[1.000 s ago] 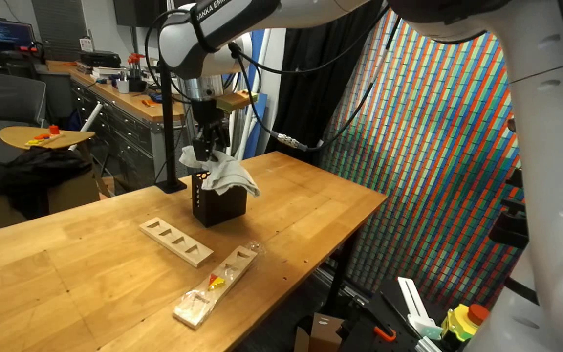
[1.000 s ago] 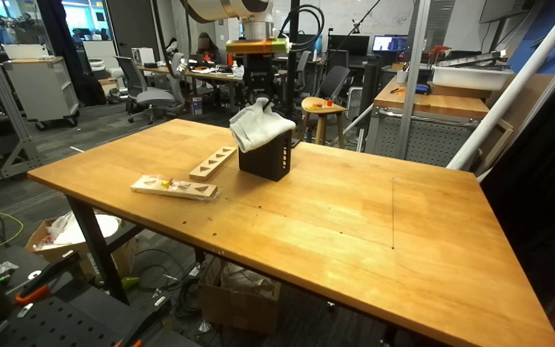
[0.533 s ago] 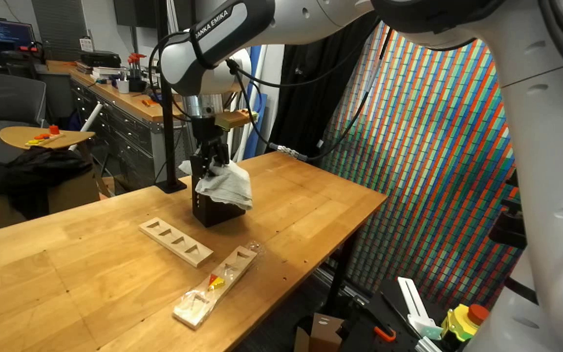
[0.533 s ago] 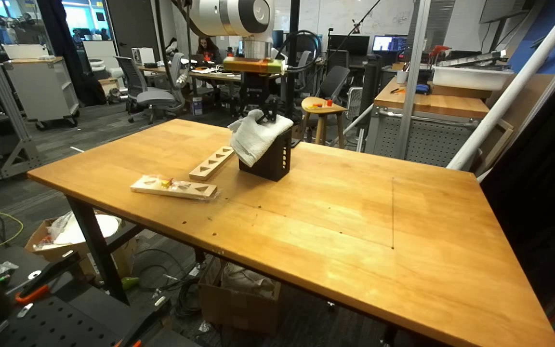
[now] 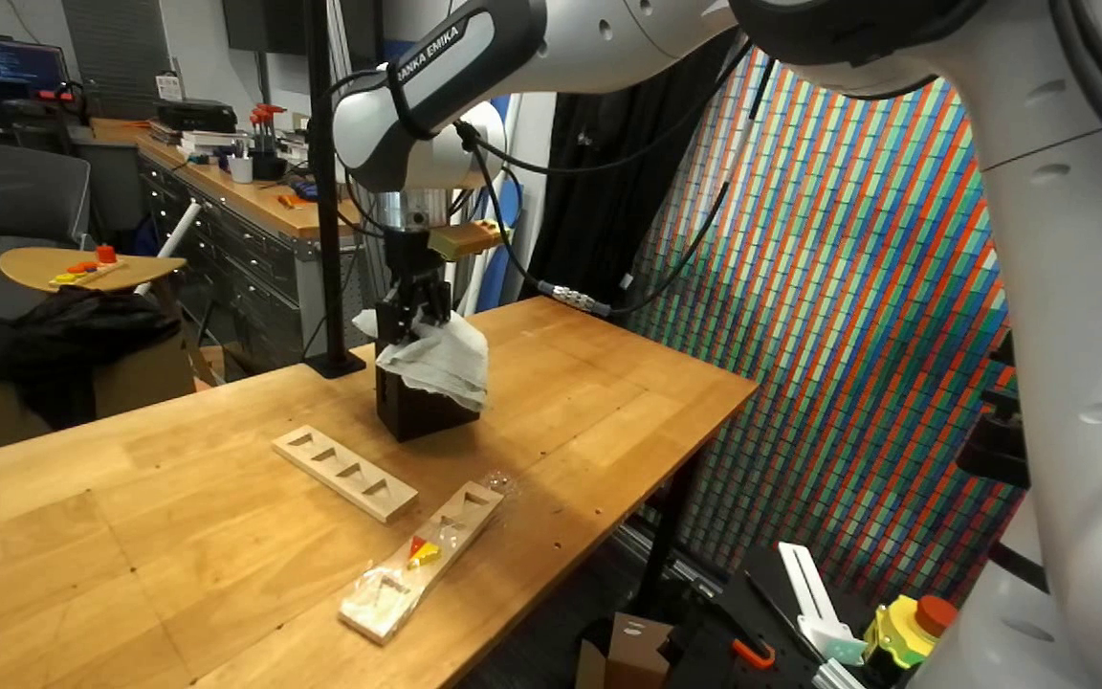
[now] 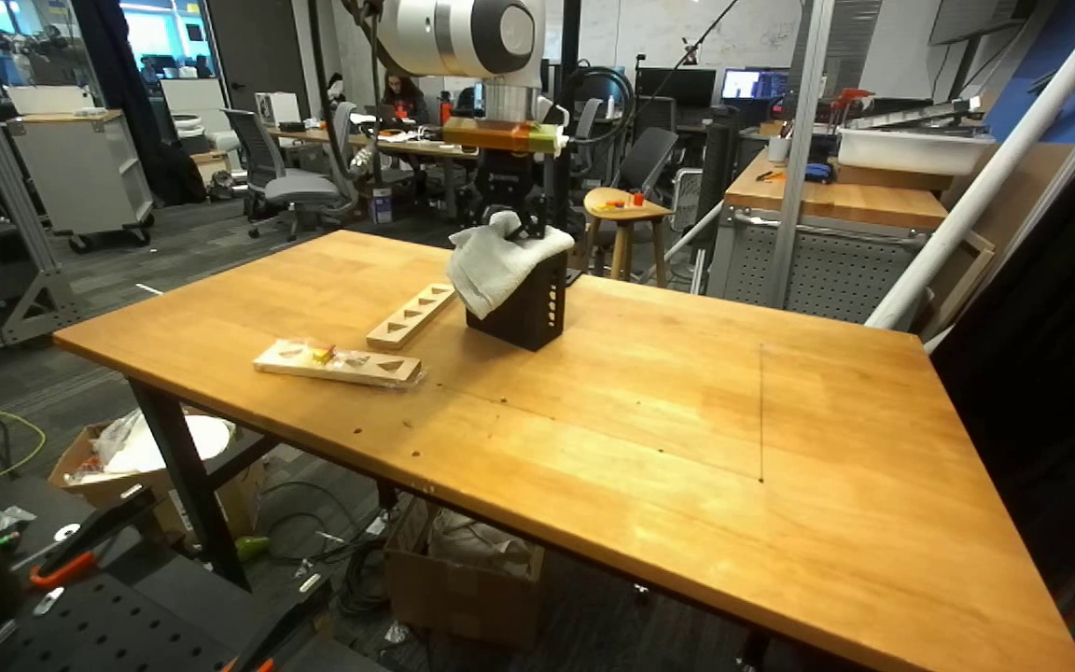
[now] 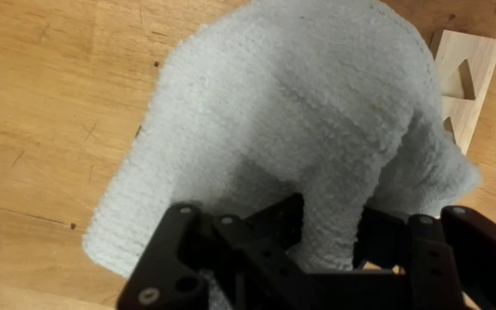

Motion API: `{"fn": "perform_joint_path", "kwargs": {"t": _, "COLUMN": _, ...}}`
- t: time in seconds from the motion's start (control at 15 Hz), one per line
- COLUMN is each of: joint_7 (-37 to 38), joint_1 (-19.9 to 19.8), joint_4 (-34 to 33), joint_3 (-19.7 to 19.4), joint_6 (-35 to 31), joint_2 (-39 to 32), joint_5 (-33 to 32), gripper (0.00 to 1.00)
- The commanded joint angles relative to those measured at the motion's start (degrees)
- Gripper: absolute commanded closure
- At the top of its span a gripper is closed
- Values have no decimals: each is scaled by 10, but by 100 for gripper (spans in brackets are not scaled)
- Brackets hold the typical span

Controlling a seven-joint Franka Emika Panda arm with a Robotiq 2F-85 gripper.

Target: Put the white towel in the basket.

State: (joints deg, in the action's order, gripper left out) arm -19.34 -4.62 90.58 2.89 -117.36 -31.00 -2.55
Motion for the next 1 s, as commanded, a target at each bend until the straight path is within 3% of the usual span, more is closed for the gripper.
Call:
{"fn": "perform_joint_path", "kwargs": {"t": 0.0, "joint_7": -19, "joint_1": -6, "joint_4": 20, "joint_3": -2, "joint_6": -8, "joint_2": 13, "joint_5": 3, "gripper": 96}}
{"fn": "perform_joint_path", "kwargs": {"t": 0.8, "joint_7": -35, "joint_1": -6, "joint_4": 28, "joint_3": 11, "joint_6": -4, "joint_2": 4, "joint_5": 29, "gripper": 98}}
{"fn": "perform_joint_path", "kwargs": {"t": 0.87, "joint_7": -33, "joint_1": -4, "joint_4": 31, "joint_3": 8, "joint_6": -1, "joint_2": 15, "joint_5": 23, "gripper": 78}}
{"fn": "perform_joint_path", "kwargs": {"t": 0.93, "joint_7": -32, "joint_1": -3, "joint_4": 32, "joint_3": 6, "joint_6": 4, "joint_2": 23, "joint_5": 18, "gripper": 71}}
